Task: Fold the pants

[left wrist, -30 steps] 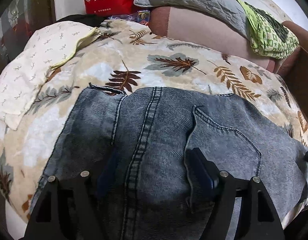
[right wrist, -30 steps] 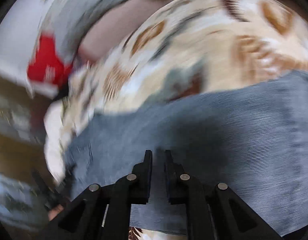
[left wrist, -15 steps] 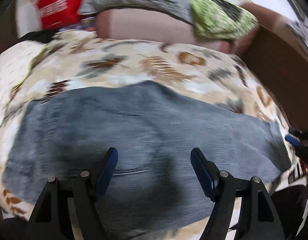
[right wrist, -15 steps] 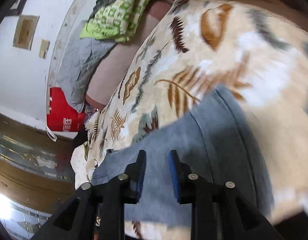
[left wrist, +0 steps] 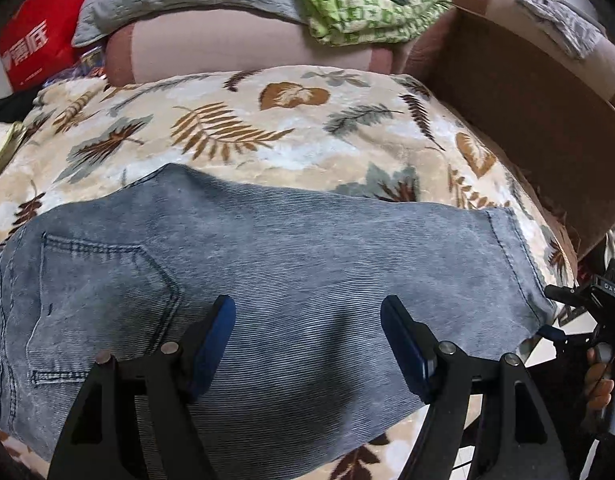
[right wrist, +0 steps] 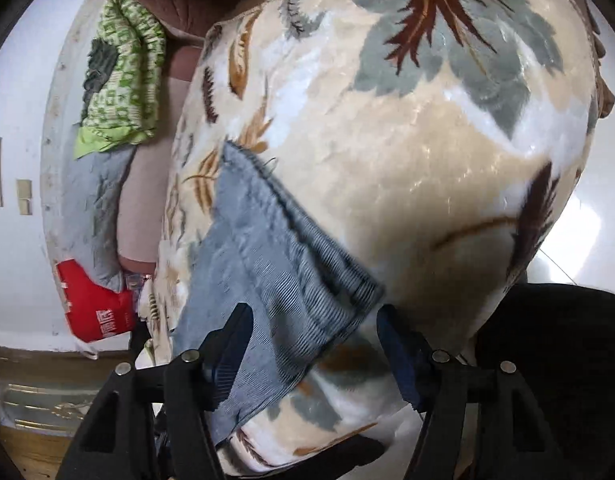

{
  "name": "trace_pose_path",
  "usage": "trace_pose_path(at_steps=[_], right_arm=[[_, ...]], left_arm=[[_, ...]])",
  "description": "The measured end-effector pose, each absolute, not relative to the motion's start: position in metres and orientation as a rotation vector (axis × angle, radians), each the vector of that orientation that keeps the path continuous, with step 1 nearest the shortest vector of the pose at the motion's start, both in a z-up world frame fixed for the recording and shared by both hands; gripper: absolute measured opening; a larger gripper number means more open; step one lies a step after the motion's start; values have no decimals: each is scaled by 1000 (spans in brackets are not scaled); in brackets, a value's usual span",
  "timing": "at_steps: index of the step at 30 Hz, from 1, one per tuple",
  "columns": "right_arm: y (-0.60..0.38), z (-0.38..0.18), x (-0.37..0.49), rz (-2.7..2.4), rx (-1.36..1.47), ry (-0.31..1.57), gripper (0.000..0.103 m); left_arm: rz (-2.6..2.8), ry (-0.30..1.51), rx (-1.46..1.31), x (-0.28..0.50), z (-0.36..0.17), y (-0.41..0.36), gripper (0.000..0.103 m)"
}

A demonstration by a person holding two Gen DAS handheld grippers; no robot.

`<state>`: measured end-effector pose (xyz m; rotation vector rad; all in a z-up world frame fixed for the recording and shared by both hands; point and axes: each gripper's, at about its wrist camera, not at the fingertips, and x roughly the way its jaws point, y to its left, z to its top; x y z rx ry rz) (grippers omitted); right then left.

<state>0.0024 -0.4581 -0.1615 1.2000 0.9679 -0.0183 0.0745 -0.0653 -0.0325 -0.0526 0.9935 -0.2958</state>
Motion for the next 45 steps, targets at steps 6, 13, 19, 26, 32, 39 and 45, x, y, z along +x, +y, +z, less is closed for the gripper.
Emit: trace_pose_path(at_steps=[6,13,19,26,32,39,45], right_arm=[[-462,-155,6,-86,1131,952,62],[-456,-142,6,-132,992,961,28],[-444,-115,17,-150,837,936,27],[-466,-149,3,-117,1091,923,36],[-462,-136,13,-82,1000,924,28],[-395,-42,31,-37,645,819,26],[-236,21,36,199,249,747,27]], left_arm=[[-279,1000,-73,82,-35,-64,76],[-320,997,76,92,-42,-123,76],[-296,1049,307,97,-77,-156,79],[-322,1034,181,107,-50,-146,79],[-286,1093,286,110,-83,-159,91],[-326,1121,205,116,-78,-146,90],[-230,992,-115,98,-23,-35,89]])
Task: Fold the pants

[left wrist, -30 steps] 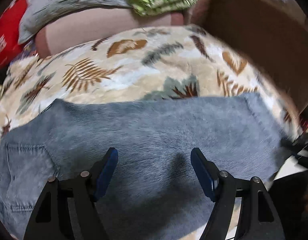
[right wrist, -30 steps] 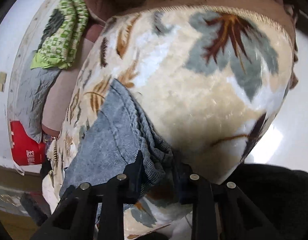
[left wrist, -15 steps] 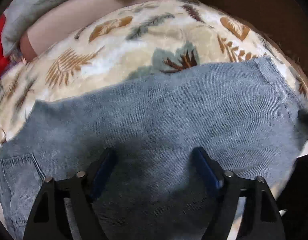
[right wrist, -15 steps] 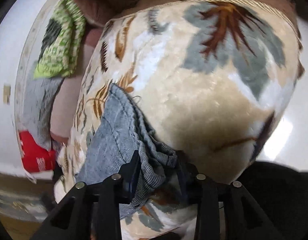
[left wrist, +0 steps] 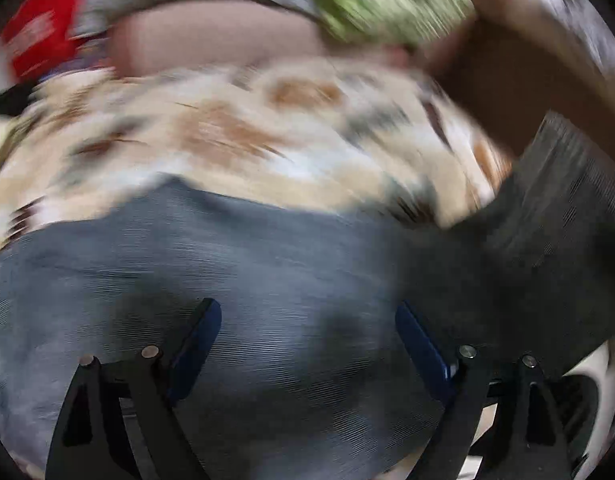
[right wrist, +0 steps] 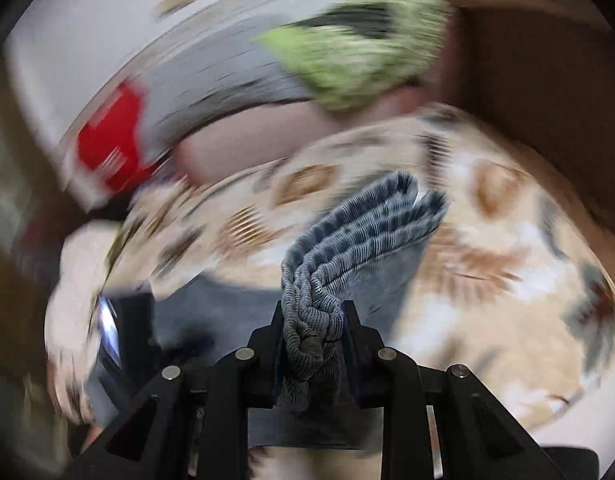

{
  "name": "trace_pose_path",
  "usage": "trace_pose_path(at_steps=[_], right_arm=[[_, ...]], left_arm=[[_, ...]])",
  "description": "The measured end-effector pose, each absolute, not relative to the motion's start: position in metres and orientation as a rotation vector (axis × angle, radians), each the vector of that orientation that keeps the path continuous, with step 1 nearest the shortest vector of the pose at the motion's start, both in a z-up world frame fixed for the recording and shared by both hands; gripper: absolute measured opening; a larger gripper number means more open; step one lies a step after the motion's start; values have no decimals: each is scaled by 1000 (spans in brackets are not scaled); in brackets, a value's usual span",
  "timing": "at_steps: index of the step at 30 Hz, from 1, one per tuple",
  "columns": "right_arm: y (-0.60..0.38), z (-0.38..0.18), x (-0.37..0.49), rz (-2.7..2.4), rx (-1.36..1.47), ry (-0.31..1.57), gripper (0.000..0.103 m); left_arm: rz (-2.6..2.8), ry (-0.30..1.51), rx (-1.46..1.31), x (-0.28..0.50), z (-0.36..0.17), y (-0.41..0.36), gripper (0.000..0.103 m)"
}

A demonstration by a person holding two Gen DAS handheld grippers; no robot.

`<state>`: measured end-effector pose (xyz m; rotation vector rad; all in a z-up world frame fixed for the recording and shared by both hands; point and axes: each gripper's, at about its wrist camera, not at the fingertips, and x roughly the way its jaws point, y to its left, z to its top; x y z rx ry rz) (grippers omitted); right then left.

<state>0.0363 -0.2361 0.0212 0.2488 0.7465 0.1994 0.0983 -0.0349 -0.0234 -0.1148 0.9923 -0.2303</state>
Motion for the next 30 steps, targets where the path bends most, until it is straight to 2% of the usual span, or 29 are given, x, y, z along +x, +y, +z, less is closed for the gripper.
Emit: trace_pose_path(at_steps=[3,5,8,9,10,12,16,18,20,21,22,24,27,30], right_arm=[[-173,-1,35,320,183,787,27],[-132,-35,38,397,143,868,30],[-100,-91,44,464,116,992,35],[-103,-91,40,470,139,941,38],[-110,-87,35,496,176,915,52],[-137,-77,27,529,296,927,68],[-206,-63,16,497,524,885,69],[-240,-72,21,485,666,887,69],[-258,-106,36,504,799,1021,69],[-262,-120,42,495,843,1096,63],[-269,-124,43,516,891,1086,62],[-272,-111,46,542,870,1101,62],[-279,-75,63,551,776,1022,63],[-286,-65,97,490,720,1023,63]], left_arm=[[-129,953,-210,83,-9,27,89],[-70,951,-236,73,-7,57,89],[-63,957,-247,66,-6,68,89],[-76,955,-241,64,-5,65,89],[-91,949,-233,63,-2,61,89],[-127,939,-223,64,5,48,89],[-235,946,-175,69,7,4,89],[-246,988,-129,72,-10,-15,89],[-199,1098,-49,78,-44,-30,89],[-180,1168,-3,80,-64,-35,89],[-173,1174,36,78,-75,-38,89],[-159,1120,66,68,-66,-43,89],[-223,1033,44,58,-38,-50,89],[-252,1004,81,55,-34,-57,89]])
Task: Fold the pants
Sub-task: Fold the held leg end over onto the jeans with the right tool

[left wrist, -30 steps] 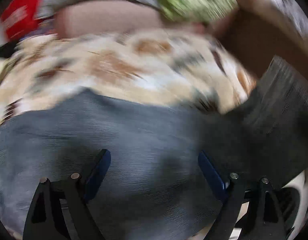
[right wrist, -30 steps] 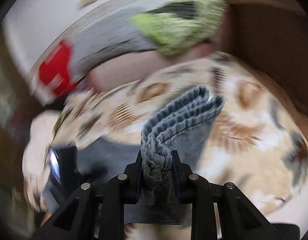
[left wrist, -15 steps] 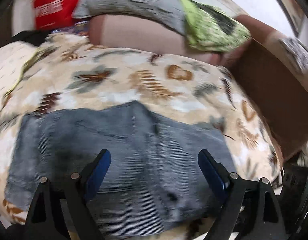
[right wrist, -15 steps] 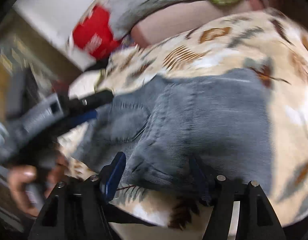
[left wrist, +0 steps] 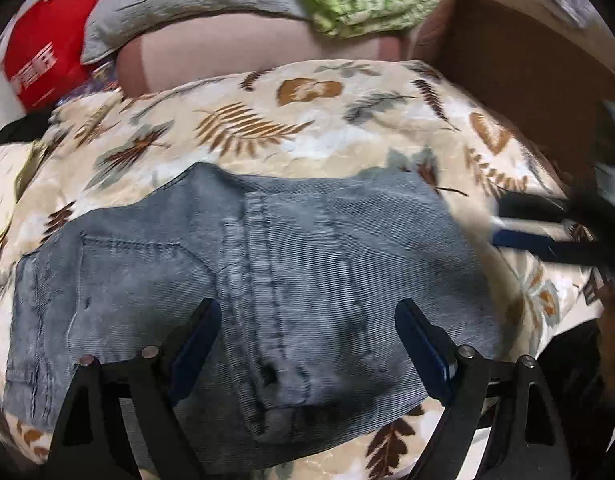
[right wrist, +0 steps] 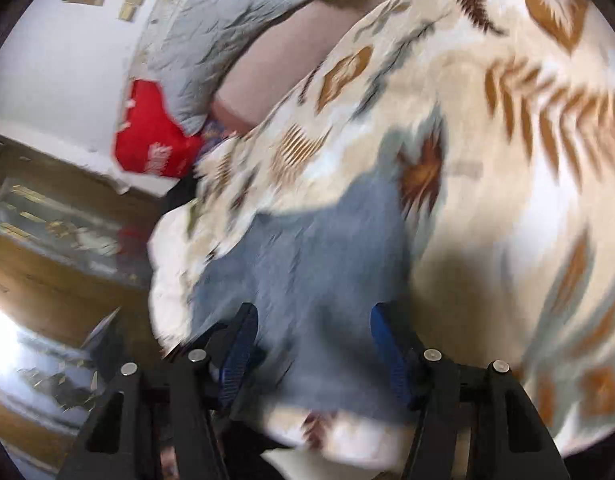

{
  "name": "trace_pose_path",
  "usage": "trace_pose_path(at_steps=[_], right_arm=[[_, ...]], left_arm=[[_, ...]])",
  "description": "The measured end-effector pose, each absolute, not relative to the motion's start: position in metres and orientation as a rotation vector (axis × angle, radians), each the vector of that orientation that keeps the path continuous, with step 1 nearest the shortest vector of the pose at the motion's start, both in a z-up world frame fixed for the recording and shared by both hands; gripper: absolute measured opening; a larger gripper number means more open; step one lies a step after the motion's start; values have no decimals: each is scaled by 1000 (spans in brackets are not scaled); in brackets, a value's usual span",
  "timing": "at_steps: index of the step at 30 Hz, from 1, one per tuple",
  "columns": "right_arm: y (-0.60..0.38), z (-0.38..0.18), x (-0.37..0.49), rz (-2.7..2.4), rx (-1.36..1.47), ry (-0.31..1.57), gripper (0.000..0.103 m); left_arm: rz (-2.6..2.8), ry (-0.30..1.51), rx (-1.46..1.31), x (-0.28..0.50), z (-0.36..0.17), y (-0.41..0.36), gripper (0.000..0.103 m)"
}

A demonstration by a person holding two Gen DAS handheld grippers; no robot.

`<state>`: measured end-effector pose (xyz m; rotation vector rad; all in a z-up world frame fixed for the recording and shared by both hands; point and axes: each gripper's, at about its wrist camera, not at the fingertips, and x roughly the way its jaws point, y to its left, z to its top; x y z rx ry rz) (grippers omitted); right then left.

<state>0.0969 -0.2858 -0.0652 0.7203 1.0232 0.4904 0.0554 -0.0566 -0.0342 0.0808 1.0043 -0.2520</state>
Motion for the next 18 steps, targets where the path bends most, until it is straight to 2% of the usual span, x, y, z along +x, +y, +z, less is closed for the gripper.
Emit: trace_pose_path(at_steps=[3,6,7,8,9,10,11,13,15,18], right_arm=[[-283,-84,143,433,670,1126,63],[-280,-101,176,459,661,1178,62],[-278,-102,183,448,658,1172,58],[-273,-100,190,458,631,1169,50],[-271,-98,191,452,594,1176,25],[-266,-95,193,440,556,1180,17],[-260,-86,191,442,503,1153,14],[-248,-63,182,422,384,1054,13],[-240,-76,189,366,293,1102,13],[-255,-89,191,330,390,1085,25]], left_arm=[[-227,1110,94,64,-67,-57,89],[-227,1074,122,58,-72,-60,91],[-227,1075,118,58,-72,-59,91],[-229,1077,109,58,-72,-58,91],[-233,1077,103,58,-73,-57,92],[-239,1075,102,58,-73,-55,92],[-245,1068,101,56,-73,-55,92],[-248,1050,98,55,-76,-54,93],[-238,1048,108,54,-77,-56,94],[-239,1066,86,55,-71,-54,94]])
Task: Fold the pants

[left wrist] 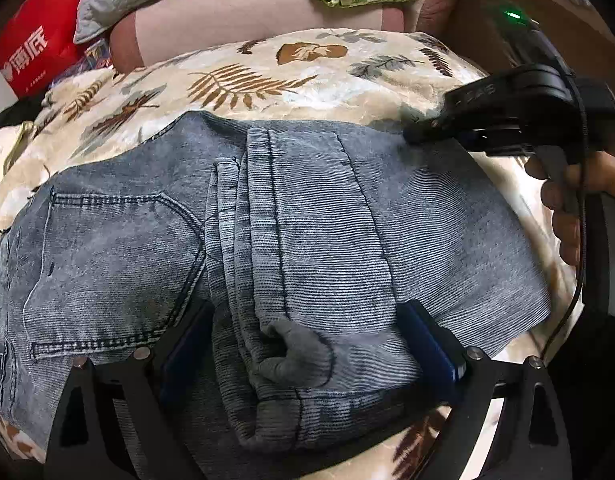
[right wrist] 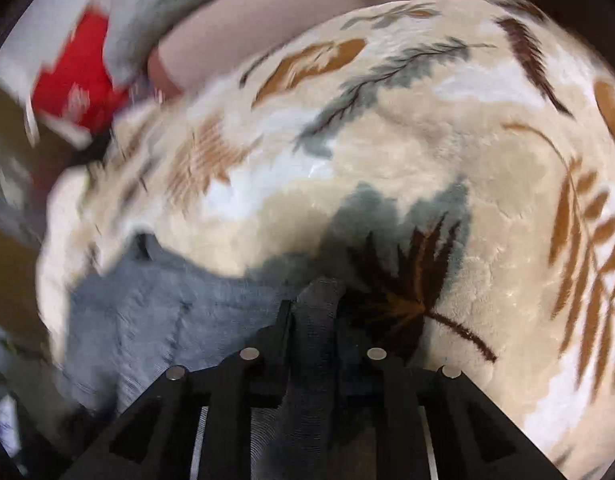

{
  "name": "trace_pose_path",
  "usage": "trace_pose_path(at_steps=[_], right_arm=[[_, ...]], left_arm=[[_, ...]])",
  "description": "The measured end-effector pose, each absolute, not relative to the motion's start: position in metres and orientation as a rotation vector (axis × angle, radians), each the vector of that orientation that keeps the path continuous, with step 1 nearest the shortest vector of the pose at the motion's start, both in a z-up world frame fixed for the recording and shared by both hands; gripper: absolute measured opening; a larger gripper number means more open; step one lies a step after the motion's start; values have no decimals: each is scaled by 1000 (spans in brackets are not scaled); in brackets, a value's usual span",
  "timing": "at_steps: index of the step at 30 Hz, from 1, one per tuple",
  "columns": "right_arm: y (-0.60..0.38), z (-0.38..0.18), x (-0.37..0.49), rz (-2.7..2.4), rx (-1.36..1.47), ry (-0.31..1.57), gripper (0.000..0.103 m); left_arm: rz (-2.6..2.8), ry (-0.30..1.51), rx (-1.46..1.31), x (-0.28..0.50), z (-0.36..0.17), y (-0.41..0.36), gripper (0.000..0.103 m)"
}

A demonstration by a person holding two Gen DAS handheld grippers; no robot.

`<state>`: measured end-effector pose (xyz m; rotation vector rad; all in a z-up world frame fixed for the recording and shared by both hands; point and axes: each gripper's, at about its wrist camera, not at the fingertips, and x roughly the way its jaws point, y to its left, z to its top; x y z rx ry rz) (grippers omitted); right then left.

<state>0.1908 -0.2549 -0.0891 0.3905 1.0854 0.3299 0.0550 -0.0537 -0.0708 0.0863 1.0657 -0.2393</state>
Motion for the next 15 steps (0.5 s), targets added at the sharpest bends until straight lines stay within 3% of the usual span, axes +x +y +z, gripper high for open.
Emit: trace_pose_path(at_steps=[8,13,15], right_arm=[[-276,-30,119,439,543,994,31],[-251,-88,88,490,584,1239,32],[-262,-102,82,494,673,1224,30]], left_arm=[[-206,992,47,49,-45,-32,94],[-170,1061,75,55,-64,-28,94],[-179,1038,53,52,-53,-27,94]])
